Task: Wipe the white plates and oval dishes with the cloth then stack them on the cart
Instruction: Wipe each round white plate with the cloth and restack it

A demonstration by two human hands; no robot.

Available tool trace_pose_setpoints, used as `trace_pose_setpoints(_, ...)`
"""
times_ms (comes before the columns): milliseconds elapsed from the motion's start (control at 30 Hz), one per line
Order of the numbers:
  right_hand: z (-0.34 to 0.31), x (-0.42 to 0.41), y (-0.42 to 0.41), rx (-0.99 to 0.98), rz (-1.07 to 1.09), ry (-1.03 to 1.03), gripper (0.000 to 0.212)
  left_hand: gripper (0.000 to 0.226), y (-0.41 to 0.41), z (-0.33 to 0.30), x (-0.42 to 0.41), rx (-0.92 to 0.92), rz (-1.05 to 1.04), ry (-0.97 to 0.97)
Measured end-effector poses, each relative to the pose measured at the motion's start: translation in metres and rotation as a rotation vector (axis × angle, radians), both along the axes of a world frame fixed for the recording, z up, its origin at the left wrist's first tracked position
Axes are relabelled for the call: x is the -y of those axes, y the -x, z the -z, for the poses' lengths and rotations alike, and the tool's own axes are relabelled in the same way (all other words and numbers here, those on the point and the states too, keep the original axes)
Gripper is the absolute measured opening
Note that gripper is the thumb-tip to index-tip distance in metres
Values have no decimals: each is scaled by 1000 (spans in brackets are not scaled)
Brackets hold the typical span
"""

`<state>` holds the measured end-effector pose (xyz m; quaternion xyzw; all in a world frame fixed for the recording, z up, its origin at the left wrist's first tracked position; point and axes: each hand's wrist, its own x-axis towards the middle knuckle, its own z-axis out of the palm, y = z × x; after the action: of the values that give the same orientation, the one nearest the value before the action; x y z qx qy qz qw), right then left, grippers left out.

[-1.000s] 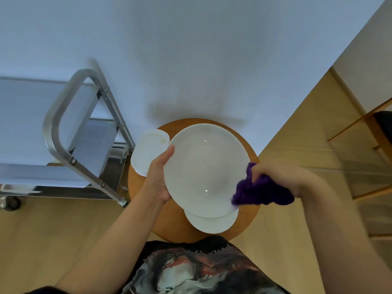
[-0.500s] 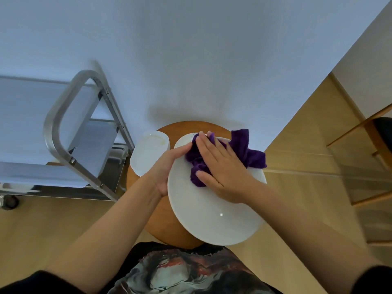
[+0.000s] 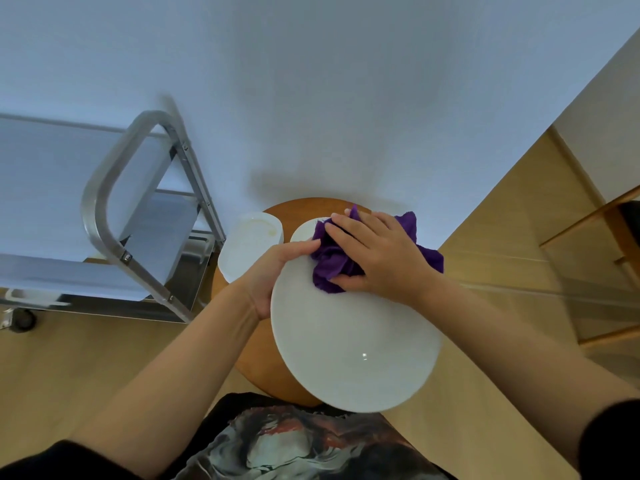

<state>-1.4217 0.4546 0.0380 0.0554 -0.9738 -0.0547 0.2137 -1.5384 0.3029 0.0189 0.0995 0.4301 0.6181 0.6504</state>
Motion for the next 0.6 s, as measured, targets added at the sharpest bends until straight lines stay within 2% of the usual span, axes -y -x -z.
trace_pose_setpoints(67, -3, -2, 2, 16, -18, 47, 64, 44, 1, -4, -1, -18, 42, -10)
trace_pose_setpoints(133, -10, -5, 5, 90, 33, 196, 64, 51, 1, -5, 0, -50, 50, 8)
trace_pose_setpoints(267, -21, -29, 5, 316, 369, 499, 29, 59, 2, -6, 4, -175, -81, 118)
trace_pose_setpoints(333, -19, -40, 1, 381, 458, 620, 30, 54, 1, -9, 5, -217, -148, 110)
trace_pose_setpoints(467, -9, -46, -7, 345, 575, 847, 30, 44, -13, -10, 4, -191, -266, 85)
trace_pose_setpoints(600, 7, -37, -23, 239, 725, 1072, 27, 42, -15, -9, 2, -187, -469, 63)
